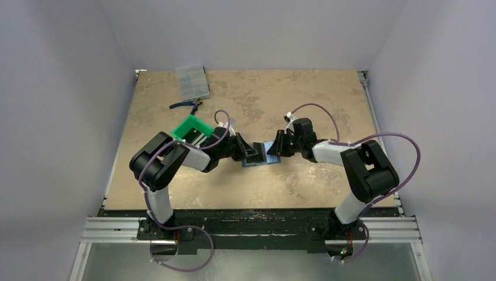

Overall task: Put the credit cards into the card holder
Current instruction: Insert the credit card into the card holder.

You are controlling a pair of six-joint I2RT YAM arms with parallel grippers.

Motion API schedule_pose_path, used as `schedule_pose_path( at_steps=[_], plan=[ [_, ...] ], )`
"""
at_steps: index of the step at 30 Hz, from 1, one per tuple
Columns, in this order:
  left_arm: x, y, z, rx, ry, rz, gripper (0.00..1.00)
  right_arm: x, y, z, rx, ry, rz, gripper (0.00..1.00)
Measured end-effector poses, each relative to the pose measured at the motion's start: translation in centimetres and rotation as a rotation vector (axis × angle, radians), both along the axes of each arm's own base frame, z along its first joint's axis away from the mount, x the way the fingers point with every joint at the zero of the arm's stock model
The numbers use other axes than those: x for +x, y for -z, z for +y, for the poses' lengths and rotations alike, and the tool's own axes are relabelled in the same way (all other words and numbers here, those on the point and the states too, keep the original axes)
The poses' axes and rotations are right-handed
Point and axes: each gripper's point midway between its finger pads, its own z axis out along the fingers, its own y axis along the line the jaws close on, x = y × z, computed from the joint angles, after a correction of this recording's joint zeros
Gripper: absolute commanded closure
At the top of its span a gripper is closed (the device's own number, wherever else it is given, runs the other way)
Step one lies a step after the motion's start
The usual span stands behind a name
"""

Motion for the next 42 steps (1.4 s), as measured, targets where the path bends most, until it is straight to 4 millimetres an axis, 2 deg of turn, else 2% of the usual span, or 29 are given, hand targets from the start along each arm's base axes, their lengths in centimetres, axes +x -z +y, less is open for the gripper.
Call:
schedule_pose_path(
  at_steps=[4, 9, 16, 22, 24, 27, 30, 36, 42],
  plan=[
    [-0.1, 0.2, 0.1, 0.003, -0.010, -0.004, 1.00, -0.4, -0.2, -0.6, -0.028, 0.019, 0.014, 0.62],
    [-0.1, 0.4, 0.1, 0.019, -0.009, -0.013, 1.00, -0.4, -0.1, -2.2, -0.081, 0.064, 0.028, 0.60],
    [0.0, 0.5, -0.4, 0.036, 0.011, -0.022, 1.00, -0.1, 0.4, -2.6, -0.089, 0.066, 0.041, 0.73],
    [0.4, 0.6, -2.0, 0.029, 0.028, -0.036, 1.00, 0.1, 0.6, -2.4, -0.062, 0.055, 0.049, 0.77],
    [0.5, 0.6, -2.6, 0.027, 0.027, -0.048, 0.92, 0.1, 0.6, -2.4, -0.057, 0.053, 0.048, 0.77],
    [0.6, 0.7, -2.9, 0.037, 0.021, -0.058, 0.72, 0.1, 0.5, -2.4, -0.054, 0.051, 0.047, 0.78],
    [0.6, 0.9, -2.7, 0.075, 0.017, -0.059, 0.60, 0.1, 0.5, -2.2, -0.048, 0.046, 0.046, 0.78],
    [0.5, 0.2, -2.4, 0.197, 0.049, -0.080, 0.52, 0.0, 0.5, -1.7, -0.035, 0.027, 0.044, 0.78],
    [0.0, 0.2, -1.6, 0.270, 0.075, -0.074, 0.51, -0.2, 0.5, -1.3, -0.020, 0.010, 0.046, 0.78]
  ],
)
